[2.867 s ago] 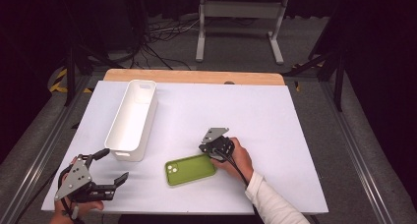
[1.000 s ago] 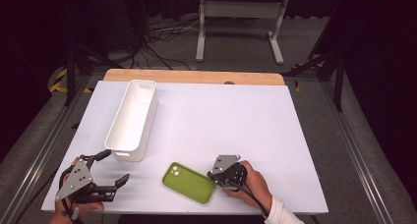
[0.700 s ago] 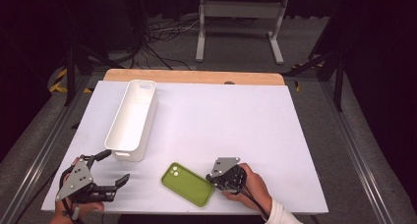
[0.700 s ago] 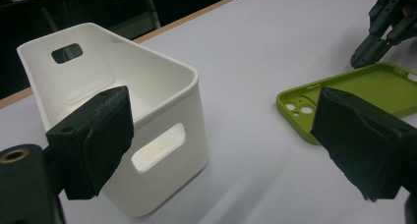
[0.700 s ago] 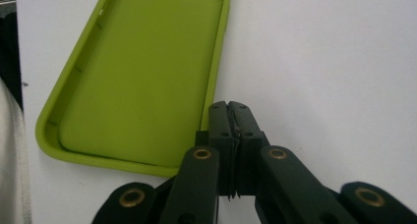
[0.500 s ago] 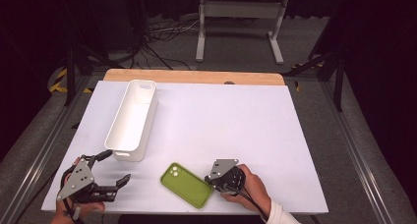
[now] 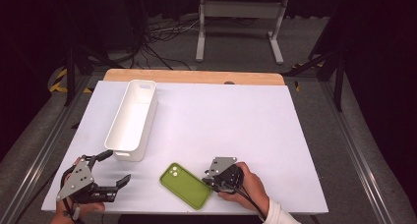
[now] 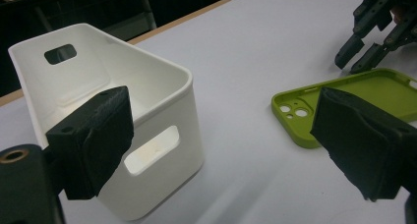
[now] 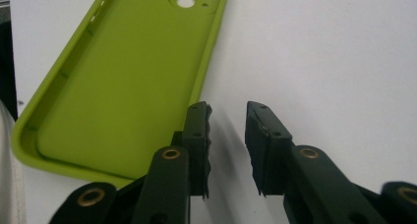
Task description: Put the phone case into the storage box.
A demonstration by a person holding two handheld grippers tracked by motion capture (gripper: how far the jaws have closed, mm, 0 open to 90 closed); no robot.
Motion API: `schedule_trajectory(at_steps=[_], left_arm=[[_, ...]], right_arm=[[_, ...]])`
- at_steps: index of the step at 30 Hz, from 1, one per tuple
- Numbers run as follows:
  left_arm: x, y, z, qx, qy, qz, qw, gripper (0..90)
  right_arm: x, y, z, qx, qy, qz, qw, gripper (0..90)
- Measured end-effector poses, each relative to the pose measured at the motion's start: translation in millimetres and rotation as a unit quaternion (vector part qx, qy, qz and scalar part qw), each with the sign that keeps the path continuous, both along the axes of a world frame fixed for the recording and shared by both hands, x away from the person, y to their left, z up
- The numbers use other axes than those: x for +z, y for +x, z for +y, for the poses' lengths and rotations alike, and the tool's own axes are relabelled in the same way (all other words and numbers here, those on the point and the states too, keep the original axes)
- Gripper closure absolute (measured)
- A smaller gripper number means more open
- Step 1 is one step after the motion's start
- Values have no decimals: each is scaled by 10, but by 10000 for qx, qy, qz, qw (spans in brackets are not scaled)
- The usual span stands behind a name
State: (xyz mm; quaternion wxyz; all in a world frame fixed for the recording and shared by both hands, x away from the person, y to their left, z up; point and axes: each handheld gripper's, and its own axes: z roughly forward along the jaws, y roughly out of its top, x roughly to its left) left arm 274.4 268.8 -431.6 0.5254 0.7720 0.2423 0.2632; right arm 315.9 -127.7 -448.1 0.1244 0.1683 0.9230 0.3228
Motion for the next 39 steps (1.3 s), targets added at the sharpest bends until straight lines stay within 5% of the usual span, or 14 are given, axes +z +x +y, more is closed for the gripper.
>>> schedule_trajectory(at_steps=[8, 15, 19, 33, 39], left_arm=[[0, -10, -7, 3, 40, -2, 10000, 96], [-5, -10, -15, 55, 26, 18, 10000, 87], [-5, -6, -17, 72, 88, -14, 9999, 87], [-15, 15, -20, 57, 118, 86, 9999, 56], [-19, 17, -31, 28, 162, 111, 9998, 54]], right_arm=[[99, 95, 51, -172, 124, -110, 9997, 536], [233, 218, 96, -511, 279, -186, 9981, 291], [273, 292, 157, -611, 272, -60, 9977, 227], [273, 535, 792, -302, -392, 411, 9979, 207], [199, 640, 1021, -241, -733, 633, 9950, 350]])
